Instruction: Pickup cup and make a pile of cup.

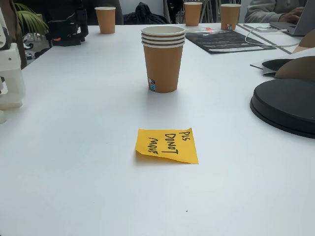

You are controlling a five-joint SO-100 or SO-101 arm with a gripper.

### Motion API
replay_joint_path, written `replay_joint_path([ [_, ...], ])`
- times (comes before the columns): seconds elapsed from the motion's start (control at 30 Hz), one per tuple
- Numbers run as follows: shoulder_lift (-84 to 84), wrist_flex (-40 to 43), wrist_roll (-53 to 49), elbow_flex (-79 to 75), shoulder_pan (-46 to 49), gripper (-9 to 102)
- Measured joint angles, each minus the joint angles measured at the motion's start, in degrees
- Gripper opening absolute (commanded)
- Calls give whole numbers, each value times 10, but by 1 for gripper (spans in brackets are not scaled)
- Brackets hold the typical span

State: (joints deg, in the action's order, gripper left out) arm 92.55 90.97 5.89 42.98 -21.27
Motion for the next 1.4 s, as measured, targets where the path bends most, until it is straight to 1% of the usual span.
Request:
replay_joint_path([
  [0.47,-38,3,0,0,-5,-7],
  [0.67,-67,64,0,0,-6,-7],
  [0.87,-84,98,0,0,-6,-7],
  [1.4,-123,100,0,0,-5,-7],
])
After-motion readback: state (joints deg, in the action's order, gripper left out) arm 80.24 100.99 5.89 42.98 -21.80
